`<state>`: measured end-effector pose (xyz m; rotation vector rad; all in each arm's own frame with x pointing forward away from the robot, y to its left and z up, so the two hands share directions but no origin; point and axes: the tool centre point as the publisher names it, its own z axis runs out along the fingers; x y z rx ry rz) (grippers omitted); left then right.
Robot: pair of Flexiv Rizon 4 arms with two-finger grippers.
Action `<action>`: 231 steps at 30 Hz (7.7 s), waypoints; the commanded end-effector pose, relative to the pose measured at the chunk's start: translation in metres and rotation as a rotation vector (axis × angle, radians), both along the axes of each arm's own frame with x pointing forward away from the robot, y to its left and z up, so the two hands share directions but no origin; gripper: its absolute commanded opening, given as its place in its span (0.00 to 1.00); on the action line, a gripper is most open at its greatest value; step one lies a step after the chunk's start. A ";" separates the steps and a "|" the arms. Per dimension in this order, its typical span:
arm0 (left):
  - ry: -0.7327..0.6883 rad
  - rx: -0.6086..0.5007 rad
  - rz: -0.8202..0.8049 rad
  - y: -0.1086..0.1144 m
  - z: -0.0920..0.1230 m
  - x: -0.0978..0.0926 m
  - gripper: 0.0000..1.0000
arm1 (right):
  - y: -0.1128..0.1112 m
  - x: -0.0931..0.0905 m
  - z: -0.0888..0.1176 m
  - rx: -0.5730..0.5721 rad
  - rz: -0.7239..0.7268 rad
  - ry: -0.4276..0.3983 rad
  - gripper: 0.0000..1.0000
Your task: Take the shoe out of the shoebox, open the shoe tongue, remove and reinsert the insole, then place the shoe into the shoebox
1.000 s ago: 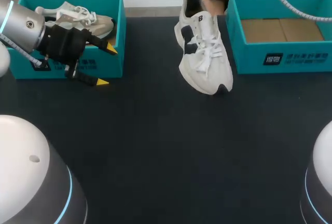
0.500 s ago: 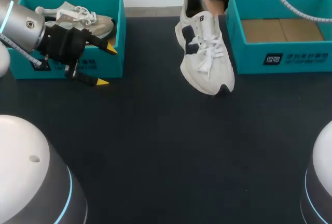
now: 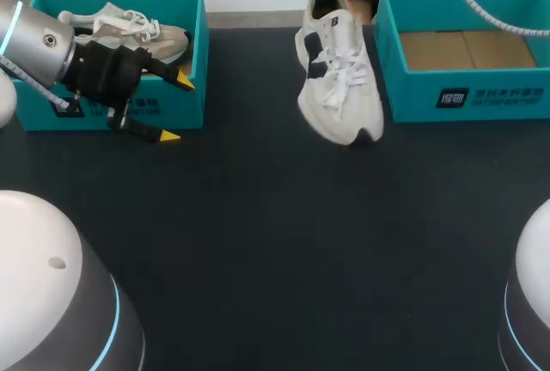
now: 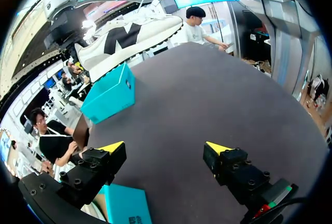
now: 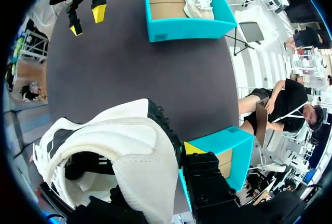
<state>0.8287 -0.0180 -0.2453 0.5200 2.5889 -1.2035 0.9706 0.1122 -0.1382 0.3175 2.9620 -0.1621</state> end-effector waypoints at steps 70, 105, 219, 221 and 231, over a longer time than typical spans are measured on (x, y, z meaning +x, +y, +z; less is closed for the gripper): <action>0.000 0.002 0.000 0.000 0.000 0.000 1.00 | -0.487 0.101 -0.046 -0.087 -0.471 0.171 0.00; 0.000 0.002 0.000 0.000 0.000 0.000 1.00 | -0.499 0.060 -0.042 -0.145 -1.616 -0.040 0.00; 0.000 0.002 0.000 0.000 0.000 0.000 1.00 | -0.470 0.049 -0.229 0.010 -1.731 -0.111 0.00; 0.000 0.002 0.000 0.000 0.000 0.000 1.00 | -0.469 0.049 -0.231 0.011 -1.729 -0.107 0.00; 0.000 0.002 0.000 0.000 0.000 0.000 1.00 | -0.470 0.050 -0.243 0.007 -1.720 -0.088 0.00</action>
